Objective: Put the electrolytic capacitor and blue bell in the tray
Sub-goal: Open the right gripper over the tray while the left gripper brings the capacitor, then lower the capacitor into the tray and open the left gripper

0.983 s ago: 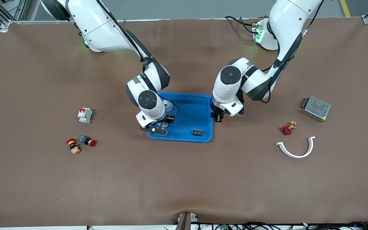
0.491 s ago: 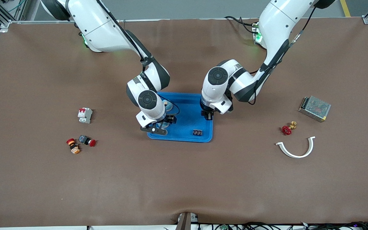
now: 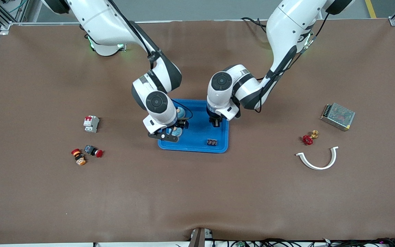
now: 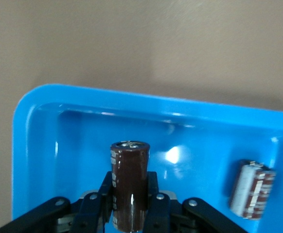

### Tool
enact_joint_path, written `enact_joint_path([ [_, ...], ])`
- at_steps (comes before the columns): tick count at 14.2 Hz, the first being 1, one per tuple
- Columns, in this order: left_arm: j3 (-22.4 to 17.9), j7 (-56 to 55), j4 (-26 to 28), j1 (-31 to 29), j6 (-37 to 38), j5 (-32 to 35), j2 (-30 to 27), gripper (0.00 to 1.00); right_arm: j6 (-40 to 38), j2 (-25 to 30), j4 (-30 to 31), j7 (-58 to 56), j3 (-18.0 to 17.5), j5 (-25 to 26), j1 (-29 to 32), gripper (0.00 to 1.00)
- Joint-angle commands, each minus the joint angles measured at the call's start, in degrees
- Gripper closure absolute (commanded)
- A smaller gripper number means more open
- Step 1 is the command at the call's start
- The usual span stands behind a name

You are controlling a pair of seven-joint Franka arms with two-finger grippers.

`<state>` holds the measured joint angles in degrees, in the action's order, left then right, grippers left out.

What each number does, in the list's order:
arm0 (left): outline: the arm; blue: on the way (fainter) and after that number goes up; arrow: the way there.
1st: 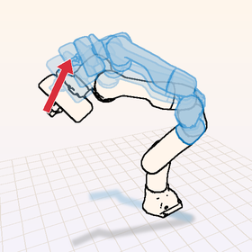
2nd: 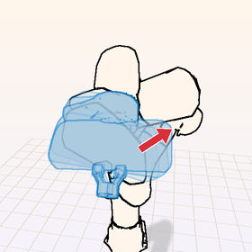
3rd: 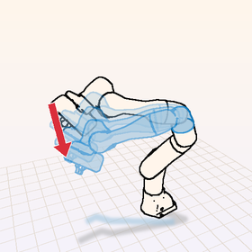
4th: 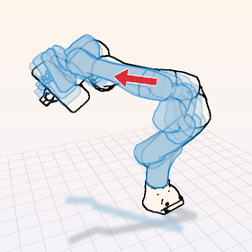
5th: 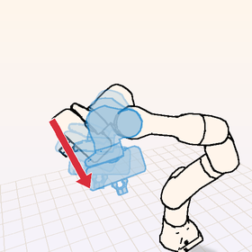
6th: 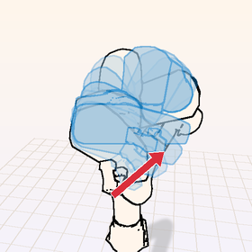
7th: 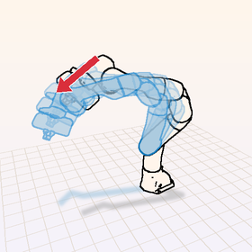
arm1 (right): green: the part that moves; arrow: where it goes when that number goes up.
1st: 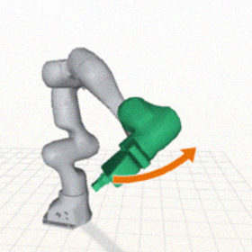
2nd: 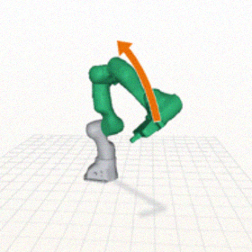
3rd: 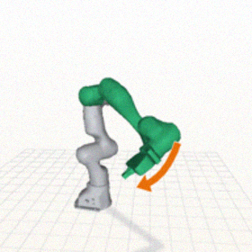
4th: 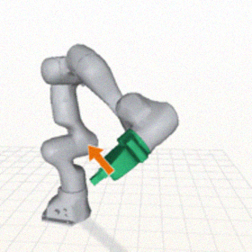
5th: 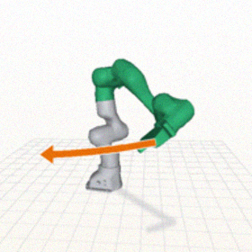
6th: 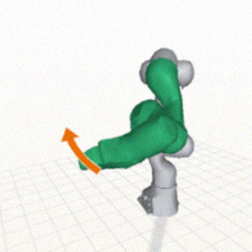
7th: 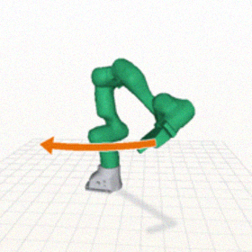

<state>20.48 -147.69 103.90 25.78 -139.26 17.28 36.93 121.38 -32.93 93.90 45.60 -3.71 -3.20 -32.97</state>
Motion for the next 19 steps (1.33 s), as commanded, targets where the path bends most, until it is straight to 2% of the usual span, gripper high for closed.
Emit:
enact_joint_path([
  [1,-0.9,-2.1,-1.4,2.1,0.9,2.1,1.9,1.0,-5.3,5.8,1.4,-1.3,0.2,0.7,0.4,0.0],
  [6,-1.1,-2.4,-1.4,2.3,0.9,3.9,2.4,1.0,-21.9,19.0,1.4,-10.6,0.2,0.4,4.0,0.0],
  [10,-1.1,-2.4,-1.4,2.3,0.9,5.3,2.7,1.0,-32.2,29.0,1.6,-24.1,0.2,0.6,11.6,0.0],
  [11,-1.1,-2.4,-1.3,2.2,0.9,5.7,2.9,1.0,-33.2,30.9,2.1,-26.2,0.4,1.6,12.5,0.0],
  [14,-1.1,-2.4,-1.3,2.3,0.9,6.2,3.2,1.0,-35.2,35.4,3.2,-31.2,0.3,8.8,15.4,0.0],
  [18,-1.1,-2.2,-1.2,2.2,1.0,7.0,3.2,1.0,-34.5,37.4,3.5,-42.1,0.3,8.9,25.6,0.0],
  [19,-1.1,-1.9,-1.2,2.0,1.0,7.0,3.1,0.76,-33.9,37.2,3.5,-45.4,0.2,8.5,28.6,0.0],
])
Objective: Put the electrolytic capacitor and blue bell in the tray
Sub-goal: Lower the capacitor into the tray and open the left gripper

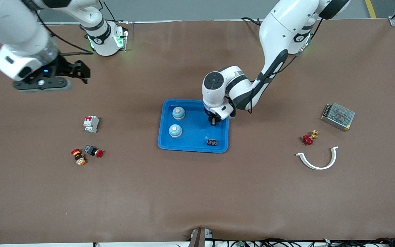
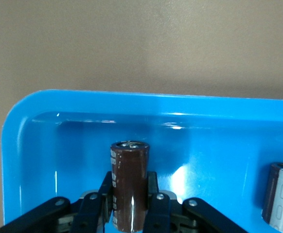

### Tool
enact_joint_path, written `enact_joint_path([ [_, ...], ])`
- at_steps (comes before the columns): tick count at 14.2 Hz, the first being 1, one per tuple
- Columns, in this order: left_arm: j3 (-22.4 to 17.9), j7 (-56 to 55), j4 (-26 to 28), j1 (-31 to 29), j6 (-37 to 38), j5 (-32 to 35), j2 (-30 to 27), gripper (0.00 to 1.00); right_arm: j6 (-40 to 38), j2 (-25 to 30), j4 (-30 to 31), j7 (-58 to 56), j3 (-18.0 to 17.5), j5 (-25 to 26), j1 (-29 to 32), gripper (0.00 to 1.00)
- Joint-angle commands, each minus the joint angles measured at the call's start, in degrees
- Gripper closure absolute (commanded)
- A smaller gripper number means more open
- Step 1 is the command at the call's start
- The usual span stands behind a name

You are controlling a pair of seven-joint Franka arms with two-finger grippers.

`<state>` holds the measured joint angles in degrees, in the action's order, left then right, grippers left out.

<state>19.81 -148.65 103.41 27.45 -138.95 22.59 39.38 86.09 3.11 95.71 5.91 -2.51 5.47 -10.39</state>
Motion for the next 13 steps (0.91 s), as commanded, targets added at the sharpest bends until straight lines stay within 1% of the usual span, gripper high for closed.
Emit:
enact_joint_path([
  [1,-0.5,-0.8,-0.8,0.3,0.8,1.7,0.5,0.01,2.8,1.1,1.6,-8.2,-0.9,-0.3,8.3,0.0],
  [3,-0.5,-0.7,-0.9,0.1,1.7,1.7,0.0,0.0,3.0,0.9,0.0,-9.7,-0.9,-2.9,12.0,0.0],
  [5,-0.5,-0.7,-1.0,0.1,2.9,1.7,-0.4,0.0,3.1,0.6,-1.5,-8.9,-1.0,-3.6,14.1,0.0],
  [6,-0.4,-0.6,-1.0,0.1,3.8,1.7,-0.8,0.0,2.9,0.0,-3.1,-8.8,-1.0,-4.5,14.5,0.0],
  [8,-0.3,-0.4,-2.5,0.0,6.4,1.7,-1.0,0.0,3.6,-0.2,-3.6,-8.7,-1.0,-4.8,14.6,0.0],
  [11,0.1,-0.1,-5.2,-0.4,11.3,1.2,-1.3,0.0,3.5,-0.1,-5.8,-8.8,-0.3,-9.1,16.8,0.0],
  [13,0.3,0.4,-5.3,-0.5,12.0,1.0,-2.1,0.0,3.6,-0.2,-5.5,-9.3,-0.3,-9.2,17.5,0.0],
])
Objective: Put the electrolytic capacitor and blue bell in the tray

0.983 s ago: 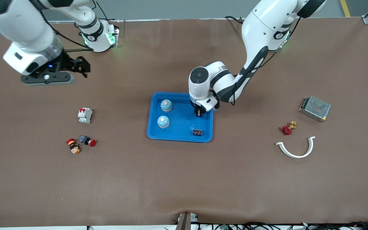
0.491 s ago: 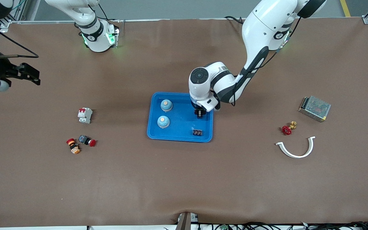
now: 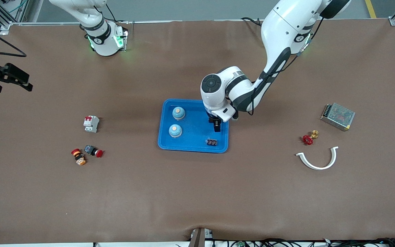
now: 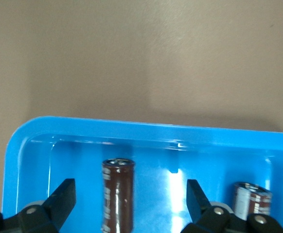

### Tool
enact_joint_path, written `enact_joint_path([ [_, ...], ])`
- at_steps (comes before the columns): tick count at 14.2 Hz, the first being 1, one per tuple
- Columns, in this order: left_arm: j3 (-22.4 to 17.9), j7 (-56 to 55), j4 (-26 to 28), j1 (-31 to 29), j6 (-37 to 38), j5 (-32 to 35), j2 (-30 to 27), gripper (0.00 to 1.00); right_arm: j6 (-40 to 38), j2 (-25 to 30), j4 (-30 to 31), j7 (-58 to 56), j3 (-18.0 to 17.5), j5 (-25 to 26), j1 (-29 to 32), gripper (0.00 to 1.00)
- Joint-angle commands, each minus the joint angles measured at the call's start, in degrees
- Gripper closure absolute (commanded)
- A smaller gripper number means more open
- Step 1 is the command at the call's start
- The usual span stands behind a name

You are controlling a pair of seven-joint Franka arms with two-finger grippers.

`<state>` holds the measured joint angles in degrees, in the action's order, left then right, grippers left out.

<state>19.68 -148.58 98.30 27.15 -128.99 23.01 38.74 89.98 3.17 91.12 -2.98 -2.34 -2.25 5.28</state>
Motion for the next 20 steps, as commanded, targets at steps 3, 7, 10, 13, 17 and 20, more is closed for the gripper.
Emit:
enact_joint_path([
  [3,0.5,2.5,-0.5,-0.3,3.6,0.3,-2.7,0.0,-0.2,-1.2,-0.9,-0.6,-0.5,-0.7,2.0,0.0],
  [7,0.5,8.9,-1.8,-1.7,4.4,-3.0,-4.6,0.0,-0.7,-1.1,-0.8,-0.6,-0.5,-0.2,1.7,0.0],
  [10,0.5,13.0,-2.9,-3.7,4.4,-3.9,-6.0,0.0,-1.0,-1.0,-0.3,-0.5,-0.8,1.5,1.2,0.0],
  [13,0.5,20.9,-4.2,-5.3,4.4,-3.9,-6.2,0.0,-0.9,-1.1,-0.5,-0.6,-0.7,2.8,1.6,0.0],
  [17,0.5,30.8,-5.5,-8.2,4.4,-5.4,-7.1,0.0,-0.9,-1.2,-0.4,-0.3,-0.6,2.7,1.5,0.0],
  [20,0.5,37.0,-5.7,-9.3,4.4,-5.8,-7.1,0.0,-0.2,-2.2,-0.7,-0.2,-0.7,2.1,1.5,0.0],
])
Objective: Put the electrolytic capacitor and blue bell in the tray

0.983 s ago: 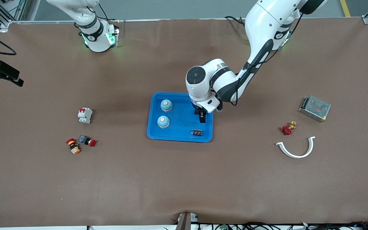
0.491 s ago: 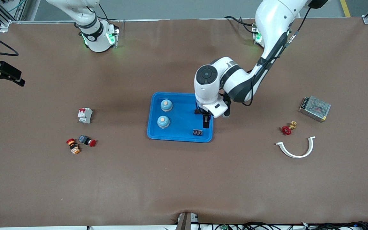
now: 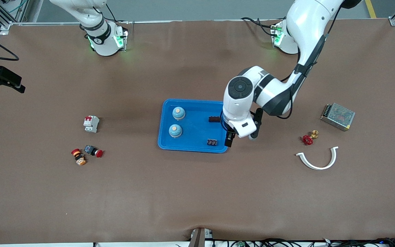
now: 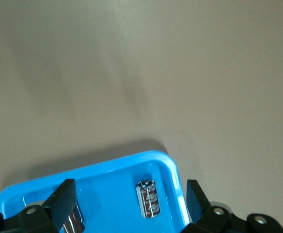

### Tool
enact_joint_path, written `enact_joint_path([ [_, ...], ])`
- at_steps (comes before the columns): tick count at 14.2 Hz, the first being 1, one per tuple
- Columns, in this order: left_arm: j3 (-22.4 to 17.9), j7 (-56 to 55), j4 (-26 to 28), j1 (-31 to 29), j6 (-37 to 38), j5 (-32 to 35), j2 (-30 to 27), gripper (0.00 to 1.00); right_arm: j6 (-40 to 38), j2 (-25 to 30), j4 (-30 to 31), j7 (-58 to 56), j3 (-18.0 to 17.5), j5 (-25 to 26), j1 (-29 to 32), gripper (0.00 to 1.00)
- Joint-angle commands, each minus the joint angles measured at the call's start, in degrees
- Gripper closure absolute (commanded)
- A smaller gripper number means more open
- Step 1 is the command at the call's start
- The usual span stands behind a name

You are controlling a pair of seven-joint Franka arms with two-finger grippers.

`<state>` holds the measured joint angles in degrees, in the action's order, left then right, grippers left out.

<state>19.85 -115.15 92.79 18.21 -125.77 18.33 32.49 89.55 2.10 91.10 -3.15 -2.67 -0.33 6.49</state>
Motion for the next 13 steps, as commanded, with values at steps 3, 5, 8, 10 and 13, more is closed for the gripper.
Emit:
enact_joint_path([
  [3,0.4,8.2,-0.9,-2.7,1.3,-1.1,-1.5,0.0,0.2,-1.2,-0.8,-0.1,-0.6,0.0,0.6,0.0],
  [5,0.4,10.7,-0.9,-2.8,6.8,-1.5,-2.5,0.0,0.2,-1.4,-0.8,-0.3,-0.5,0.2,0.4,0.0],
  [8,0.2,12.3,-0.9,-3.3,9.0,-2.7,-3.3,0.0,0.5,-1.5,-0.8,-0.3,-0.3,0.1,0.0,0.0],
  [10,0.1,13.6,-0.9,-3.9,9.0,-2.5,-3.4,0.0,0.5,-1.8,-0.8,-0.3,-0.1,0.2,-0.8,0.0],
  [13,0.3,18.2,-1.7,-6.9,9.2,-3.0,-4.3,0.0,0.4,-1.9,-0.8,0.1,1.3,1.0,-3.2,0.0],
])
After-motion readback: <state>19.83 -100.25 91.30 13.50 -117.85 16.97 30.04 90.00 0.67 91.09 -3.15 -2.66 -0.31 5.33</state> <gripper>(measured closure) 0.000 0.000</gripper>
